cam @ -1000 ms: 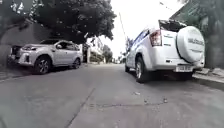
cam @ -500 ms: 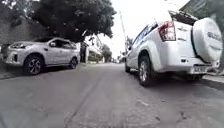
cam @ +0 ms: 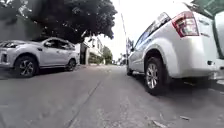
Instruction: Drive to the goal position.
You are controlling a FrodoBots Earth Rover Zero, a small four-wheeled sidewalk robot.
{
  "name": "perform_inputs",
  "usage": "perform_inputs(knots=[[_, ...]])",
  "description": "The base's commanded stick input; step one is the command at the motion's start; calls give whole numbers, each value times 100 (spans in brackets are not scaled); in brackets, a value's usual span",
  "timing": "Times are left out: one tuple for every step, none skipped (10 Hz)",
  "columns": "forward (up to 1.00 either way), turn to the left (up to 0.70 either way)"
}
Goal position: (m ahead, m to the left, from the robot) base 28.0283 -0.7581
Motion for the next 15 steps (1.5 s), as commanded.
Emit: perform_inputs(knots=[[100, 2], [100, 0], [100, 0], [100, 0], [100, 0], [100, 0], [100, 0], [100, 0], [100, 0], [100, 0], [100, 5], [100, 15], [100, 10], [100, 3], [100, 0]])
